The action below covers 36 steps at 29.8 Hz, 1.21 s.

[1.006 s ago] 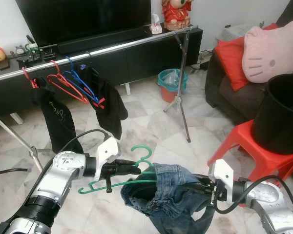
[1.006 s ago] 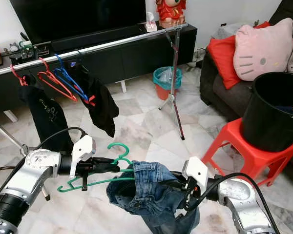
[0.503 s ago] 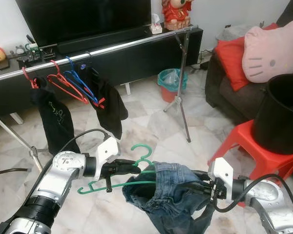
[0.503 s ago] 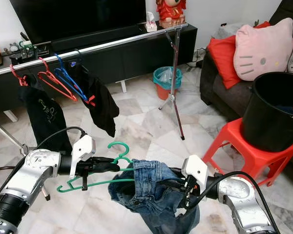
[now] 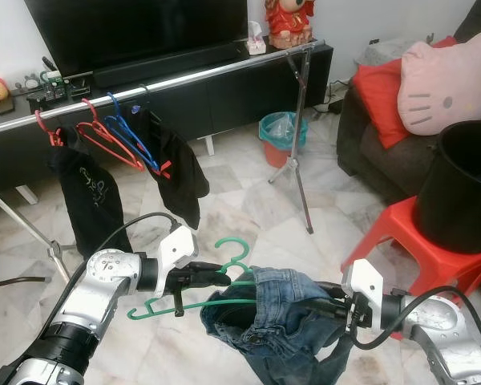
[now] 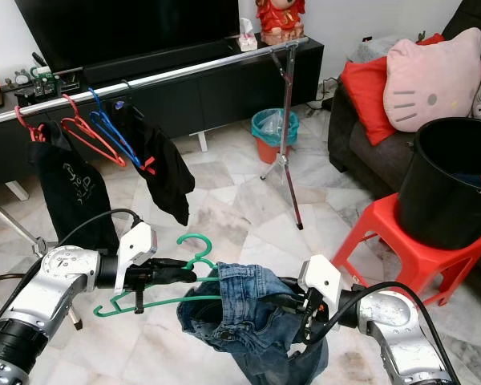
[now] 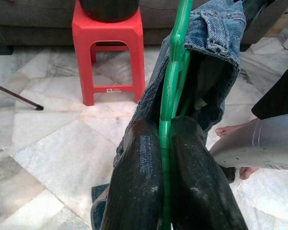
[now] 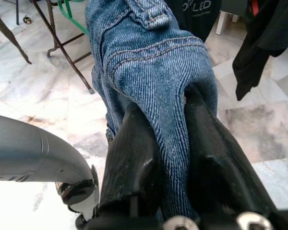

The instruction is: Hang hanger

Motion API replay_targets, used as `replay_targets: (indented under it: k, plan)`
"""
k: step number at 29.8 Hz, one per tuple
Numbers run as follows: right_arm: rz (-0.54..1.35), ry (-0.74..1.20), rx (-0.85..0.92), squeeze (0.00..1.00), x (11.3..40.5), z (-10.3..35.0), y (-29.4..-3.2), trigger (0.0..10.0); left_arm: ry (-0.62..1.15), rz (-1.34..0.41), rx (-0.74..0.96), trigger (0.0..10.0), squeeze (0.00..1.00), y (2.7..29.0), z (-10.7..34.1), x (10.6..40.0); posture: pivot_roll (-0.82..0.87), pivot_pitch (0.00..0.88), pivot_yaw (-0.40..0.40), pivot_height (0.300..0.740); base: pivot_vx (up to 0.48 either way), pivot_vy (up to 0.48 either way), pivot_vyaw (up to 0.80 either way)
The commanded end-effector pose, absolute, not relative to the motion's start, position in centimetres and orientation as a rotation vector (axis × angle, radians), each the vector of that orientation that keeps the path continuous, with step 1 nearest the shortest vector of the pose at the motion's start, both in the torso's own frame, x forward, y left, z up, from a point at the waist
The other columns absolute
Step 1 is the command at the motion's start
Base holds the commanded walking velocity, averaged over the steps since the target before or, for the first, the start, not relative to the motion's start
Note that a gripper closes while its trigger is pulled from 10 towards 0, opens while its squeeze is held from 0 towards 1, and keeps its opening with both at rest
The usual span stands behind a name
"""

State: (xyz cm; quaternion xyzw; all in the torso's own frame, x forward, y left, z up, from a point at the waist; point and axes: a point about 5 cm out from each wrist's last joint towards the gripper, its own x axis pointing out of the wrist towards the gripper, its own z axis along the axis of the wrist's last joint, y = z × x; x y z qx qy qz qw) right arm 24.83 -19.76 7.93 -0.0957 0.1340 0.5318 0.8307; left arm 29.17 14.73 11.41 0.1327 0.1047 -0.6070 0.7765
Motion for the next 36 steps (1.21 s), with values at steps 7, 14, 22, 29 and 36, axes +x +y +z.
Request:
replay_targets:
  k: [7,14,22,29,36]
  plan:
    - [1.145,0.216,-0.246,0.0,25.36,8.84,-19.03,10.0,0.177,-1.243,0.29,0.0,0.0,15.22,12.2,29.94,0.07,0.018,0.099,0.74,0.0,0.0,0.0]
    - [1.161,0.211,-0.241,0.0,25.43,8.95,-18.85,6.4,0.178,-1.245,0.29,0.0,0.0,15.22,12.18,29.92,0.07,0.018,0.098,0.74,0.0,0.0,0.0]
    - [1.159,0.21,-0.247,0.0,25.43,8.89,-18.82,10.0,0.178,-1.245,0.29,0.0,0.0,15.21,12.18,29.93,0.07,0.018,0.098,0.74,0.0,0.0,0.0]
    - [1.149,0.209,-0.242,1.0,25.72,8.99,-18.74,10.0,0.173,-1.245,0.286,0.0,0.0,15.17,12.18,29.95,0.07,0.02,0.098,0.74,0.0,0.0,0.0]
    - [1.16,0.208,-0.234,1.0,25.79,9.27,-18.76,10.0,0.163,-1.237,0.269,0.0,0.0,15.07,12.18,29.96,0.07,0.019,0.097,0.74,0.0,0.0,0.0]
